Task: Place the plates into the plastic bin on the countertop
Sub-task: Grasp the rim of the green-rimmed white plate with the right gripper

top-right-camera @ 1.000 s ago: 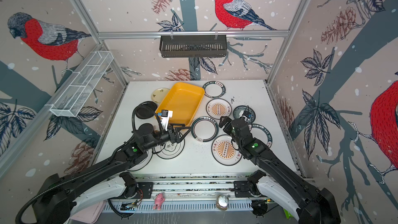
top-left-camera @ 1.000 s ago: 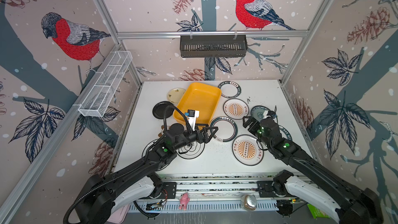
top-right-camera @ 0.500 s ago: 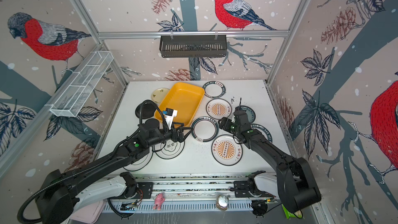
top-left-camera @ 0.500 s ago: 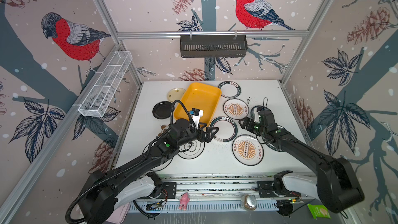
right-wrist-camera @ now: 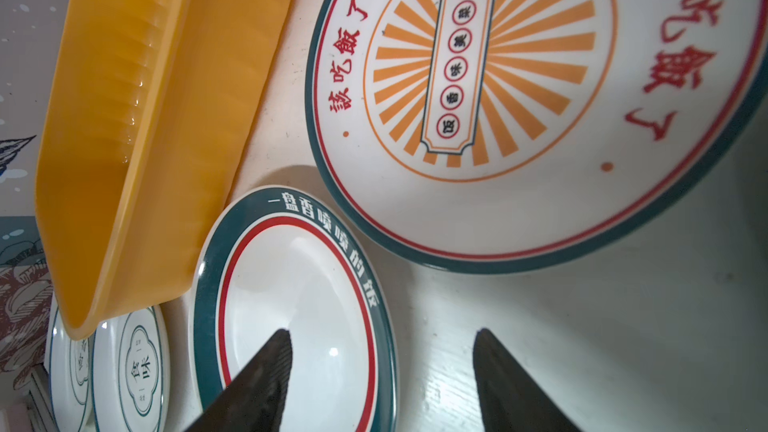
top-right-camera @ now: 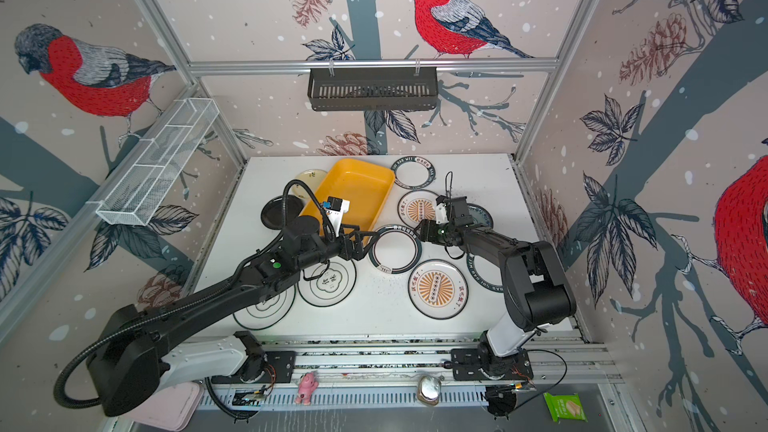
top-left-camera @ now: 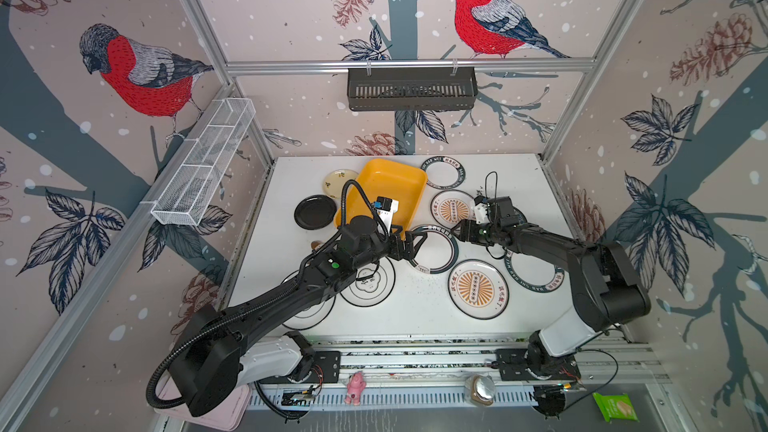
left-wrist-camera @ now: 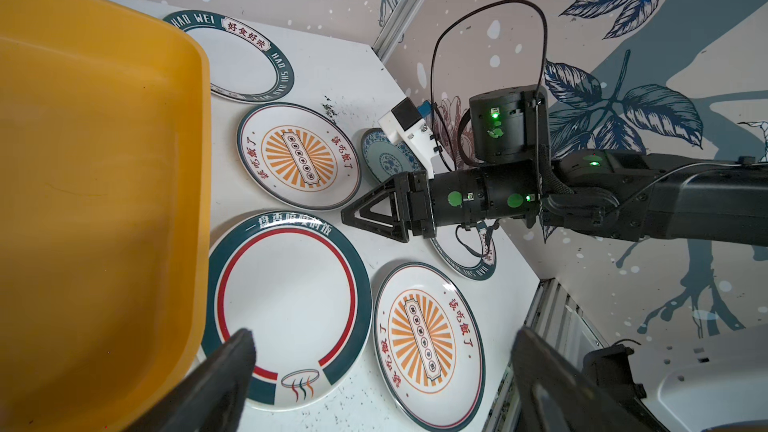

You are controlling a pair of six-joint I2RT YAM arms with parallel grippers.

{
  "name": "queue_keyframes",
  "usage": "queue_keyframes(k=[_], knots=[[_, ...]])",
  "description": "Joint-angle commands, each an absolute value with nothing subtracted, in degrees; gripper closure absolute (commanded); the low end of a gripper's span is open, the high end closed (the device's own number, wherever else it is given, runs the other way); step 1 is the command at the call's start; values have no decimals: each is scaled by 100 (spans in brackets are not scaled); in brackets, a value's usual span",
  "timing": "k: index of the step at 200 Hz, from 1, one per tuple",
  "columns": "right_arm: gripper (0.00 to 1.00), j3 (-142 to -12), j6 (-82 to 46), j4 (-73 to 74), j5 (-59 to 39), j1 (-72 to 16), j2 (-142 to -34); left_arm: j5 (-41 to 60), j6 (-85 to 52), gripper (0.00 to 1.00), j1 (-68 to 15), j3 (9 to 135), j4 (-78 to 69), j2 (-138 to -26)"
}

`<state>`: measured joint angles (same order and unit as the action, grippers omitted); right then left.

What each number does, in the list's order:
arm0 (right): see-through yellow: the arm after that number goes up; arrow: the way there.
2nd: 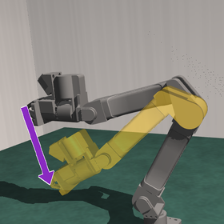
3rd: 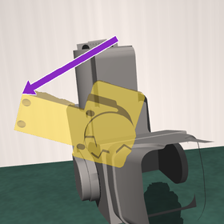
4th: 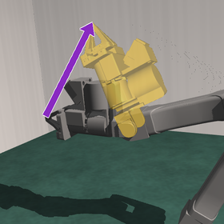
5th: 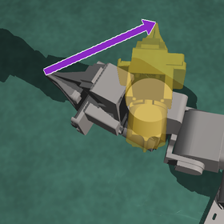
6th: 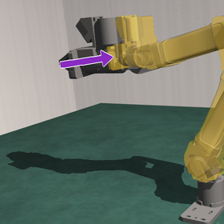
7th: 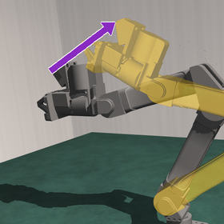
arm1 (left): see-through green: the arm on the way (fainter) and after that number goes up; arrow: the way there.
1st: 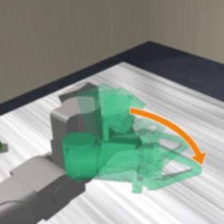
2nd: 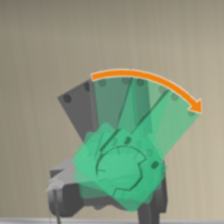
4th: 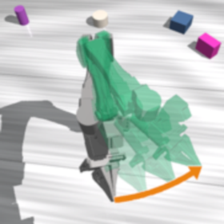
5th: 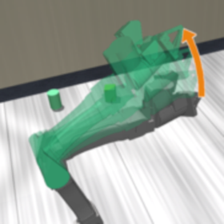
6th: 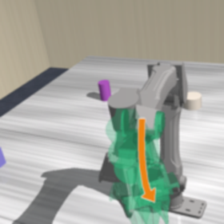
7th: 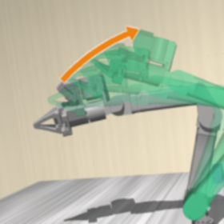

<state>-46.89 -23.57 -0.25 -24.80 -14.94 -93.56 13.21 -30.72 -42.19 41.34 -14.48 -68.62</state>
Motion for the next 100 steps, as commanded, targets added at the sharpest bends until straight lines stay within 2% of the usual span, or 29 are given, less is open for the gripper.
queue_keyframes(k=[1, 41, 100], knots=[[33, -4739, -2004, -125, -2774, -1494, -9538, 1187, -3188, 4, -4210, 4238, -1687, -6944], [43, -4774, -1905, -80, -2961, -1502, -9831, 1134, -3276, 4, -4192, 4255, -1704, -6994], [50, -4781, -1725, 0, -3033, -1569, -10044, 1068, -3371, 4, -4181, 4210, -1670, -6927]])
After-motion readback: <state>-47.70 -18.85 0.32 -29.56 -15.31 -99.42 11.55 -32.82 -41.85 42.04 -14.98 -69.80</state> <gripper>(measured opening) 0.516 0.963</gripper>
